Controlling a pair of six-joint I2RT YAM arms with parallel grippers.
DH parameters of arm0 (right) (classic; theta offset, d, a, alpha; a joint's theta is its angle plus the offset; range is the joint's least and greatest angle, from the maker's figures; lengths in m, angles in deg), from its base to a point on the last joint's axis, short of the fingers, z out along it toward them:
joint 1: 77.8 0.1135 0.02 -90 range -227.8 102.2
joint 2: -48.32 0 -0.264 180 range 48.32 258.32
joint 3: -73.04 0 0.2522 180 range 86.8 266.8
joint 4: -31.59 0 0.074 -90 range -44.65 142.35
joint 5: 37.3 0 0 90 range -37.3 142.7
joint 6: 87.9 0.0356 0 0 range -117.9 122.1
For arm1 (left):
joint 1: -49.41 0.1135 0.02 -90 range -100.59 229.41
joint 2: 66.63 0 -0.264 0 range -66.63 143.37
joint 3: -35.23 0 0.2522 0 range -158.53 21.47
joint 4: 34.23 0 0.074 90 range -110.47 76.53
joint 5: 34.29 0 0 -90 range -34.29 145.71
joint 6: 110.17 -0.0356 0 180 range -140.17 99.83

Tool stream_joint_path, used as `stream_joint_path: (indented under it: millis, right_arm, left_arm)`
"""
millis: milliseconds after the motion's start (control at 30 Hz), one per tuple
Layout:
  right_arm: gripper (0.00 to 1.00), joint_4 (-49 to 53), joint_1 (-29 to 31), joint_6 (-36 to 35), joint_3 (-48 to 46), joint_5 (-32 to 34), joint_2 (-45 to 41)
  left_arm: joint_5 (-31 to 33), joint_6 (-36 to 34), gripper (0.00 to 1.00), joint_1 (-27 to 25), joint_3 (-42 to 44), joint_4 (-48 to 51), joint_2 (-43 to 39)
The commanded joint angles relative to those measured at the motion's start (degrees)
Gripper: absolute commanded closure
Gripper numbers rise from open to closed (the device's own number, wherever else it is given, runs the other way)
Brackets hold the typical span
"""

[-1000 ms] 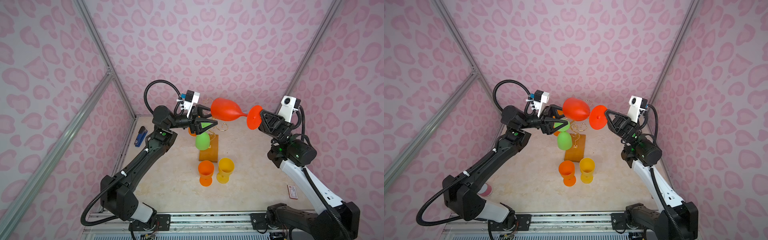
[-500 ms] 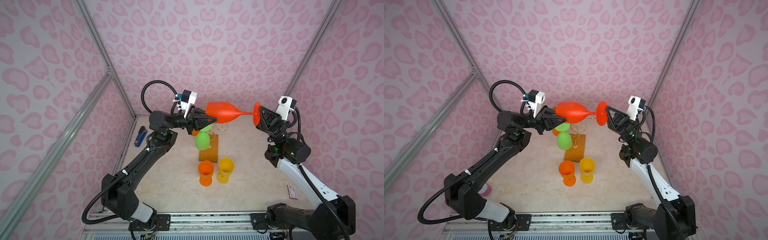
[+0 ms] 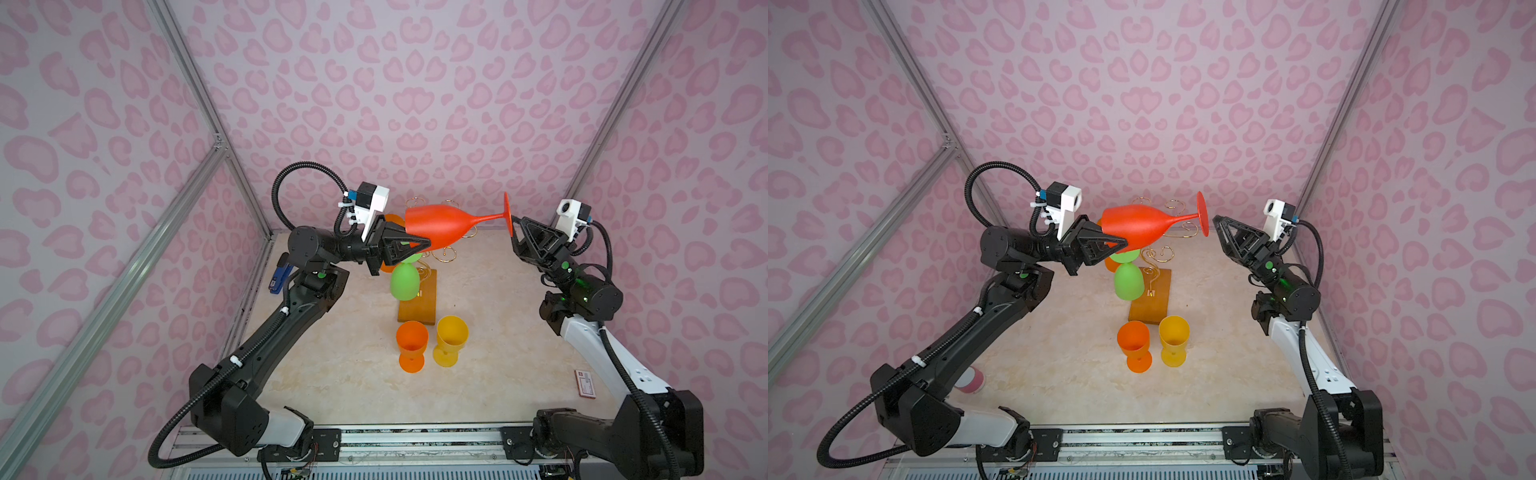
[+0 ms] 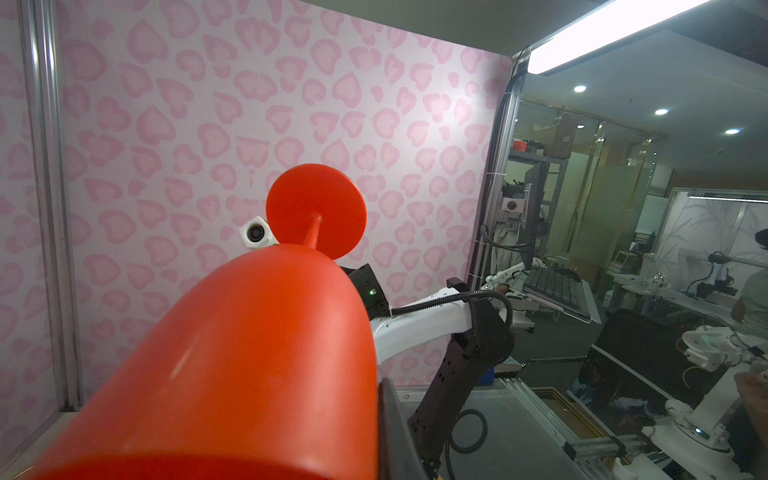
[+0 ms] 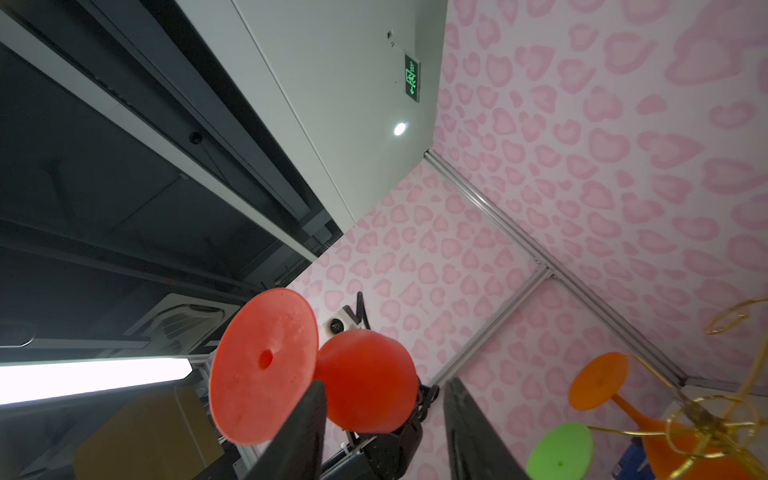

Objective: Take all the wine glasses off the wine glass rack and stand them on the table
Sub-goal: 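Open the right gripper and withdraw it while the left gripper holds the glass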

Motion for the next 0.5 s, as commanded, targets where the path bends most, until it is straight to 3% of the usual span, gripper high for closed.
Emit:
stream_joint_path:
  millis: [0,100,133,200,300,467]
  right_arm:
    - [0.52,21.18,-3.81,-15.13,-0.47,-3.34,-5.21]
    - [0.52,59.24,-5.95,-40.62,4.82,1.57,-12.60]
    - [0.52,73.23,-5.85,-50.52,7.99,7.29,-14.55]
    - [0.52,90.31,-6.18,-60.96,12.03,18.24,-16.52]
    - [0.52,98.86,-9.48,-64.75,12.36,25.54,-18.13]
    - [0.52,97.01,-17.13,-61.02,6.39,23.60,-20.28]
  left_arm:
    - [1.65,-17.21,0.98,-0.04,-1.04,21.60,-2.95]
    - [5.90,-30.90,0.98,-0.78,-3.54,41.31,-5.21]
    - [7.45,-34.39,0.98,-1.12,-4.43,46.28,-5.78]
    - [10.49,-40.65,0.98,-2.28,-6.44,55.70,-6.74]
    - [18.20,-49.26,0.98,-5.59,-9.95,68.80,-7.18]
    - [31.50,-56.60,0.98,-11.43,-13.29,83.06,-7.13]
